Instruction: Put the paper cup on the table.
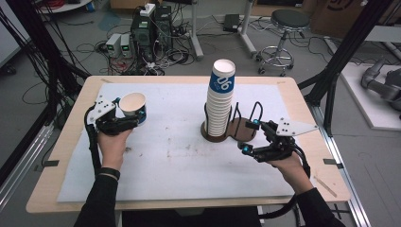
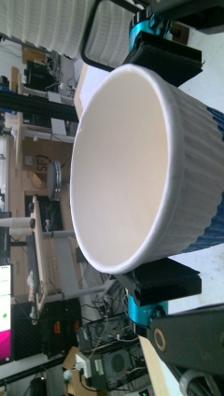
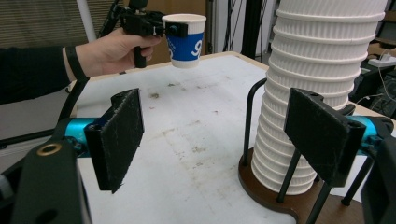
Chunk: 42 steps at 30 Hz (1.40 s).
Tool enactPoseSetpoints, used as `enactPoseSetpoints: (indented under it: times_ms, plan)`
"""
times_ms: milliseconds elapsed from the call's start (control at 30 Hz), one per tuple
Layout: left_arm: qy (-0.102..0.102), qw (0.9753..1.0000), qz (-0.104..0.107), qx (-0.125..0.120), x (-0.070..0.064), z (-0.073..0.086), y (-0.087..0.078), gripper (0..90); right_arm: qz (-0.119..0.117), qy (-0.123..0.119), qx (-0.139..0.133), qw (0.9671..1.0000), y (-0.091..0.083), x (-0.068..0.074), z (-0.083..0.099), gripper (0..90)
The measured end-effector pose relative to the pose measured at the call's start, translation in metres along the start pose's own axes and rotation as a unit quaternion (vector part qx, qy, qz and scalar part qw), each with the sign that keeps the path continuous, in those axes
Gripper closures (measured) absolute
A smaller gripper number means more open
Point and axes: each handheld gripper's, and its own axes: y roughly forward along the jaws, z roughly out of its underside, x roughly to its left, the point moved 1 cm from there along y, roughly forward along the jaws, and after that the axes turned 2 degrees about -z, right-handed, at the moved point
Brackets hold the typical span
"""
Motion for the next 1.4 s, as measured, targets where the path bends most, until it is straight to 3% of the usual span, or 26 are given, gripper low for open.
enactPoseSetpoints:
  times_ms: [233,900,1233,1400]
  plan:
    - [-0.009,0.9999,-0.013,0.006,0.005,0.011,0.002,22.2,0.000,-0.002,0.001,1.0000,0.000,0.000,0.000,20.5]
    - [-0.014,0.9984,-0.042,0.035,0.019,0.025,0.012,22.6,0.001,0.003,0.005,1.0000,-0.002,0.001,0.003,20.5]
    - [-0.018,0.9977,-0.055,0.033,0.023,0.029,0.016,22.9,0.000,0.002,0.005,1.0000,-0.001,0.001,0.003,20.5]
    - [-0.015,0.9976,-0.054,0.041,0.022,0.032,0.019,23.2,-0.001,0.001,0.006,1.0000,-0.001,0.001,0.003,20.5]
